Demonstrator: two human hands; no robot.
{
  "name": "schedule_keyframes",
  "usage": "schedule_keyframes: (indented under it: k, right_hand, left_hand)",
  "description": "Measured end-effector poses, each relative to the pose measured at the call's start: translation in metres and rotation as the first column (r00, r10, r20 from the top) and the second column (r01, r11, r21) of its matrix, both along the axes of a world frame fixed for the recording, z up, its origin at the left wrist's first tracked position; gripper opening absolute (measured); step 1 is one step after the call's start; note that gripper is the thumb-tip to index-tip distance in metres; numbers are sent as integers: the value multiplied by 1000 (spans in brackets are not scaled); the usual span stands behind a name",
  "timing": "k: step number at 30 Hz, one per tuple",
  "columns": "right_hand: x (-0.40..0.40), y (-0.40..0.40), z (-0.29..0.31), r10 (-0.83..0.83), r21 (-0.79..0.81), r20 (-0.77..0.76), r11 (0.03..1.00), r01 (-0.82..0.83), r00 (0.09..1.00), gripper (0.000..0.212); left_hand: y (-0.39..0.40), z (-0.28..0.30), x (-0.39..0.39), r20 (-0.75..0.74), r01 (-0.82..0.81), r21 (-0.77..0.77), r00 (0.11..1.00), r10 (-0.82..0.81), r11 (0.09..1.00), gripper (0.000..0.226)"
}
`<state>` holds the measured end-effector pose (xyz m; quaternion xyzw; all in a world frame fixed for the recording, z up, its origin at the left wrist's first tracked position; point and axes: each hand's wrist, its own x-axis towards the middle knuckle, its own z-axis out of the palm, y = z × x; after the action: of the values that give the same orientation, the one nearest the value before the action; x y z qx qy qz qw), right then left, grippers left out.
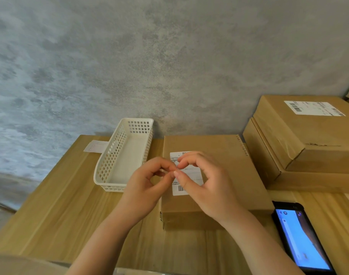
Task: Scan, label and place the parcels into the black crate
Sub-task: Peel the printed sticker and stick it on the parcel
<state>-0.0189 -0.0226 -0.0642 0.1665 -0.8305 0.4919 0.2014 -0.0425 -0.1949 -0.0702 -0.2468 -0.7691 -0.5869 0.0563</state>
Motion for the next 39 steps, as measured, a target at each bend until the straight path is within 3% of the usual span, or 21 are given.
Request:
schedule_keyframes:
  k: [4, 7, 13, 16, 18, 21, 23, 26, 35, 37, 39]
  right_hand:
    - [-4, 0, -1, -9, -21, 7, 1000, 9, 1000, 15]
    - [-8, 9, 1, -4, -160, 127, 987, 25, 992, 7]
    - [-15, 44, -2, -310, -371, 324, 827, 422, 894, 10]
    - [-15, 45, -5, -324, -342, 357, 827, 445, 876, 9]
    - [-15, 41, -5, -317, -347, 350, 830, 436, 882, 10]
    - [-16, 37, -5, -291, -306, 343, 864, 399, 893, 12]
    - [-15, 35, -5, -241, -317, 356, 878, 359, 903, 12]
    - [-15, 33, -4, -179, -348, 368, 883, 314, 912, 11]
    - [-12, 36, -8, -151, -379, 355, 879, 290, 923, 11]
    - [-10, 37, -7, -162, -371, 350, 880, 295, 923, 11]
    - [-8, 37, -5, -163, -382, 339, 876, 294, 926, 11]
  left_hand:
    - [-4, -4, -2, -15, 3, -31, 1000, -4, 1000, 13]
    - [-14, -5, -5, 21, -33, -9, 999, 33, 999, 12]
    - [-60, -6, -25, 202, -345, 44, 922, 330, 938, 7]
    - [-82, -7, -39, 141, -545, -108, 820, 556, 831, 13]
    - [-92, -9, -48, -4, -620, -290, 763, 646, 729, 11]
    - [-103, -23, -66, -303, -653, -577, 729, 614, 491, 12]
    - [-104, -33, -76, -354, -624, -676, 742, 570, 392, 18]
    - [-102, -43, -85, -392, -615, -720, 743, 543, 322, 19]
    - [-94, -43, -81, -460, -663, -672, 723, 515, 331, 10]
    - [-82, -33, -75, -469, -664, -639, 736, 489, 388, 12]
    - [-63, -17, -62, -418, -608, -583, 793, 442, 539, 10]
